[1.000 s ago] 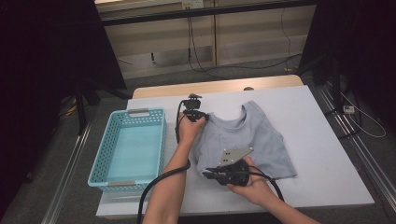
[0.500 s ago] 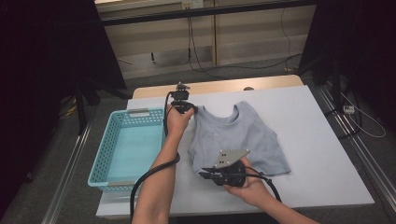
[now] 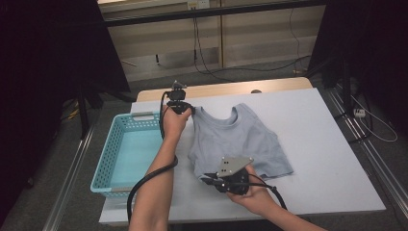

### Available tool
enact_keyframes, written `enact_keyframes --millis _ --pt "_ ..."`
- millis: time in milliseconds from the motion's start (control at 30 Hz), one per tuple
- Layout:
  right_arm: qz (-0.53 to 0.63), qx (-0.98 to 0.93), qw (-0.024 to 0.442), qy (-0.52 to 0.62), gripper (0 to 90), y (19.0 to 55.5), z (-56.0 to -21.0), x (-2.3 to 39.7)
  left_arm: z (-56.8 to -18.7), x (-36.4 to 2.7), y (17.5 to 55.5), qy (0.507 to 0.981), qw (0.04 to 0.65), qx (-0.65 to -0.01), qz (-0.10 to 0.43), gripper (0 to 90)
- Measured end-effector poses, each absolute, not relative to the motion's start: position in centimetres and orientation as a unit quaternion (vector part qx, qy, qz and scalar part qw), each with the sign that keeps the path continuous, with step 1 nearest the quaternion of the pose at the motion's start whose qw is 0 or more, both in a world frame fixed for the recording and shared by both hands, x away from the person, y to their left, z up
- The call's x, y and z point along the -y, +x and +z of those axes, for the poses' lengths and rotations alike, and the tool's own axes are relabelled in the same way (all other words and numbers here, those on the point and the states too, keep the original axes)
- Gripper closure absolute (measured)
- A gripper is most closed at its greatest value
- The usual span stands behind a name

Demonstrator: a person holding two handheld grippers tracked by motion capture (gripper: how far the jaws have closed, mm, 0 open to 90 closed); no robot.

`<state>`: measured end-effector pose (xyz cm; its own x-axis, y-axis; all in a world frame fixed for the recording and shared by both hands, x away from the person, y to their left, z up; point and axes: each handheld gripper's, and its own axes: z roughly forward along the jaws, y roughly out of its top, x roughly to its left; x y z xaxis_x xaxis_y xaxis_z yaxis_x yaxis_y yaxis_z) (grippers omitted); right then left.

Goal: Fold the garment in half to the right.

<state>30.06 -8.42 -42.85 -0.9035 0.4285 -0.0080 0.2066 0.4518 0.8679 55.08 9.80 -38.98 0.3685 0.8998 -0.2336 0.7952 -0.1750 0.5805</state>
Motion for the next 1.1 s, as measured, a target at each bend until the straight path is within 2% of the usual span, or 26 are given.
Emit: enact_keyframes --millis 467,1100 --pt "0.504 -0.836 0.097 0.196 85.2 30.3 -42.7 8.3 -38.0 -10.7 55.0 0.762 0.313 -0.561 0.085 86.4" --pt "0.513 -0.83 0.098 0.196 85.0 30.3 -42.3 7.9 -36.9 -11.7 54.7 0.762 0.305 -0.562 0.1 86.3"
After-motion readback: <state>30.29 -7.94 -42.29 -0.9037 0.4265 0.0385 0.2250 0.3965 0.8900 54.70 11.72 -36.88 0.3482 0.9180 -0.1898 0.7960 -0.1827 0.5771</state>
